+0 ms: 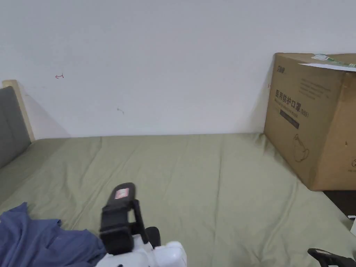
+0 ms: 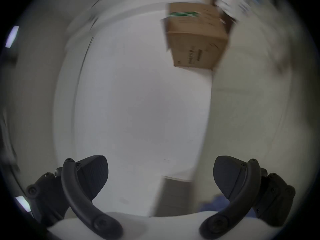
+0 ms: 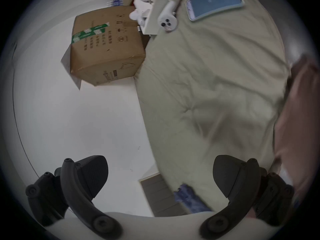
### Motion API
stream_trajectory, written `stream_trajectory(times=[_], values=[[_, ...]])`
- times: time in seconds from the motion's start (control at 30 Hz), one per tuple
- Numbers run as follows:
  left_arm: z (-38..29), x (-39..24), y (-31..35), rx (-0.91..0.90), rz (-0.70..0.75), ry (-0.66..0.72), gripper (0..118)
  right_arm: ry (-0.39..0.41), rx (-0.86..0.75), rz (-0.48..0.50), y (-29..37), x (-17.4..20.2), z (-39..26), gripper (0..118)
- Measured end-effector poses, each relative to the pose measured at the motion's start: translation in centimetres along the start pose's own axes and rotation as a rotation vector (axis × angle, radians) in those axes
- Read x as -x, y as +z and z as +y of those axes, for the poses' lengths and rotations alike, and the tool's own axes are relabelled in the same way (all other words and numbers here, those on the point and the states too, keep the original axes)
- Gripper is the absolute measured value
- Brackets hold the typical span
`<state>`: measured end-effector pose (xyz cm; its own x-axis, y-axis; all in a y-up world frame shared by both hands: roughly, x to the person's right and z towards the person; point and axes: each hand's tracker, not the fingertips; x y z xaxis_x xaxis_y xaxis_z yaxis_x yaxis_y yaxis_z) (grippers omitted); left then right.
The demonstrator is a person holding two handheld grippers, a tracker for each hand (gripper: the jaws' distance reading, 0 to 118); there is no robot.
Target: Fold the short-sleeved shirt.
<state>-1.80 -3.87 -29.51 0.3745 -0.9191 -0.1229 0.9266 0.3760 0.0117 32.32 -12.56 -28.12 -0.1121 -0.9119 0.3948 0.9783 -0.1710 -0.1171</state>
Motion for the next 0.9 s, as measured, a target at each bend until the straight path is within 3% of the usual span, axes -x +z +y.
stream_trajectory(times=[0.13, 0.2, 0.23, 0.27, 0.3, 0.33, 0.37, 0.43, 0.57, 0.73, 0.9], values=[[-1.5, 5.6, -1.4, 0.126, -0.117, 0.797, 118, 0.391, -0.082, 0.159, 1.1, 6.0, -1.1, 118], [-3.5, 7.1, -1.6, 0.137, -0.111, 1.156, 118, 0.708, -0.141, 0.213, 2.0, 9.1, -2.9, 118], [-4.4, 7.6, -1.5, 0.126, -0.117, 1.308, 118, 0.93, -0.196, 0.208, 2.3, 10.3, -4.4, 118], [-5.3, 7.6, -1.3, 0.111, -0.094, 1.41, 118, 1.17, -0.276, 0.207, 2.8, 11.0, -6.4, 118], [-5.7, 7.5, -1.0, 0.092, -0.064, 1.454, 118, 1.348, -0.348, 0.208, 3.0, 11.1, -8.0, 118], [-5.7, 7.0, -0.6, 0.066, -0.023, 1.453, 118, 1.511, -0.437, 0.214, 3.2, 10.6, -9.5, 118], [-5.8, 6.6, -0.2, 0.052, 0.011, 1.421, 118, 1.606, -0.517, 0.231, 3.3, 10.0, -10.9, 118], [-5.7, 5.9, 0.2, 0.075, 0.044, 1.317, 118, 1.642, -0.569, 0.27, 3.3, 9.0, -12.0, 118], [-5.2, 4.5, 0.9, 0.106, 0.035, 1.175, 118, 1.608, -0.473, 0.228, 2.9, 9.0, -11.9, 118], [-5.0, 4.4, 1.2, 0.087, 0.01, 1.127, 118, 1.625, -0.408, 0.14, 2.5, 9.6, -11.1, 118], [-5.2, 4.6, 1.0, 0.095, -0.01, 1.146, 118, 1.598, -0.416, 0.168, 3.1, 9.5, -10.5, 118]])
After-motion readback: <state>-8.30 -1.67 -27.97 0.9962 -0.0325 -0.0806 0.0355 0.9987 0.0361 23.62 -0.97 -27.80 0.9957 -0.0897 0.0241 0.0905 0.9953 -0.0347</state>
